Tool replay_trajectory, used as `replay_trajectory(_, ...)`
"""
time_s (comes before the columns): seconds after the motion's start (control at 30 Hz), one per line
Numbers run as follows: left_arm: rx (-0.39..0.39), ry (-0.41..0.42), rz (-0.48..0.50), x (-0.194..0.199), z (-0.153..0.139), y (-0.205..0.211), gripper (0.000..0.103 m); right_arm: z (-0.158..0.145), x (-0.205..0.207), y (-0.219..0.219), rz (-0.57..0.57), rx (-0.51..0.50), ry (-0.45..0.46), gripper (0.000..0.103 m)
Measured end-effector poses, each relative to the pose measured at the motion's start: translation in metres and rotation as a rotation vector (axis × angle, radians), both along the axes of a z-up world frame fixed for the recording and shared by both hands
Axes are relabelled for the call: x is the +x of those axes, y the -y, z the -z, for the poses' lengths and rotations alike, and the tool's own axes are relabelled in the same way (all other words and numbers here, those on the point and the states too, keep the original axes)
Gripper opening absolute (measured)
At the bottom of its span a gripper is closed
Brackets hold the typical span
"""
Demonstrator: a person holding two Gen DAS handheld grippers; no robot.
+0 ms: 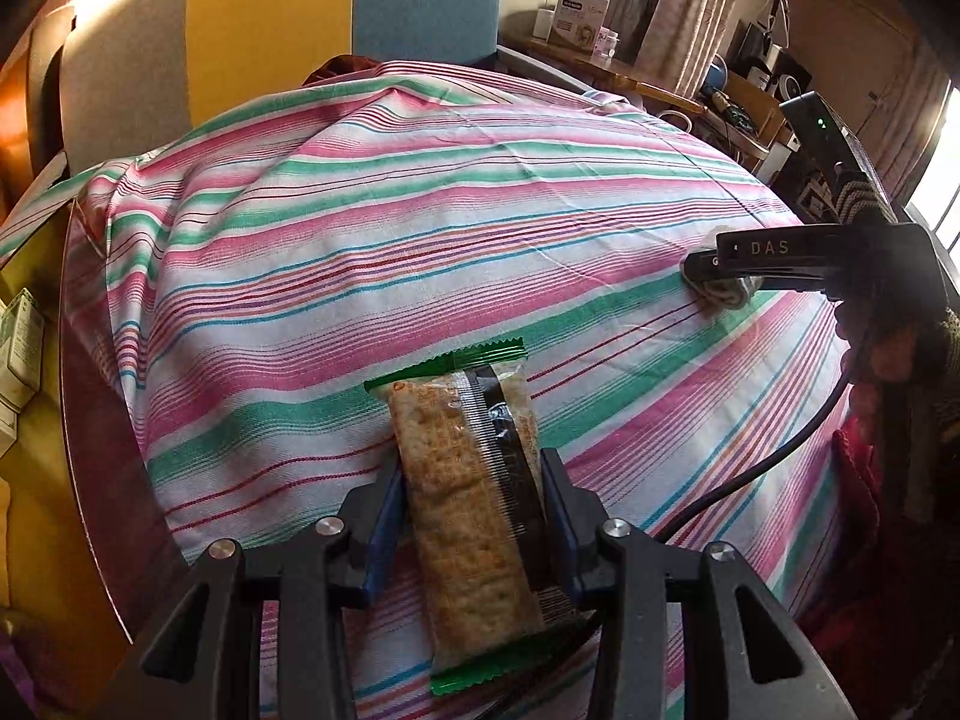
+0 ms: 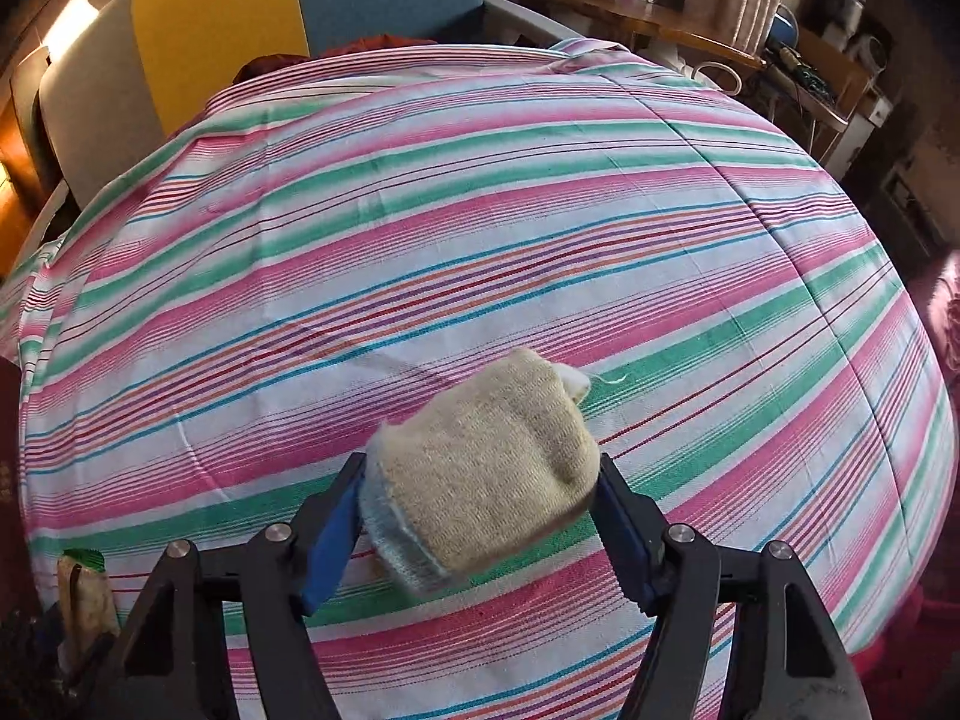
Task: Organize objects
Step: 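Carry the cracker packet with the left tool over the gold tray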
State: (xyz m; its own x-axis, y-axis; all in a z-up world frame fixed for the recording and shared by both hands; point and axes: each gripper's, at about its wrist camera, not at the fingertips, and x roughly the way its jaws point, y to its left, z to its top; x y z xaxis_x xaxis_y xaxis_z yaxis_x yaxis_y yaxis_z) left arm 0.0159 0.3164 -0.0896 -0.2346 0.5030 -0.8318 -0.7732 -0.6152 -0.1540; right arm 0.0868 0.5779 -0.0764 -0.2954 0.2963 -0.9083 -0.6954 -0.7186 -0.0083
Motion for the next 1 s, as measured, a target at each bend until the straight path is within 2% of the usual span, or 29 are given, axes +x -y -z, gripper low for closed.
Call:
replay_trajectory(0.27, -0.004, -0.030, -0.002, 0.004, 0.000, -0.002, 0.042, 0.001, 0.009, -0.008, 0.030, -0.062, -0.034, 0.072)
replay_trajectory(0.63, -0.013, -0.062, -0.002, 0.012, -0.006, 0.004, 0.041, 0.008, -0.003, -0.003, 0.005, -0.040, -0.008, 0.072)
replay_trajectory(1.0, 0.044, -0.153, -0.011, 0.023, -0.050, 0.026, 0.039, 0.007, -0.003, 0.001, -0.006, -0.023, -0.004, 0.072)
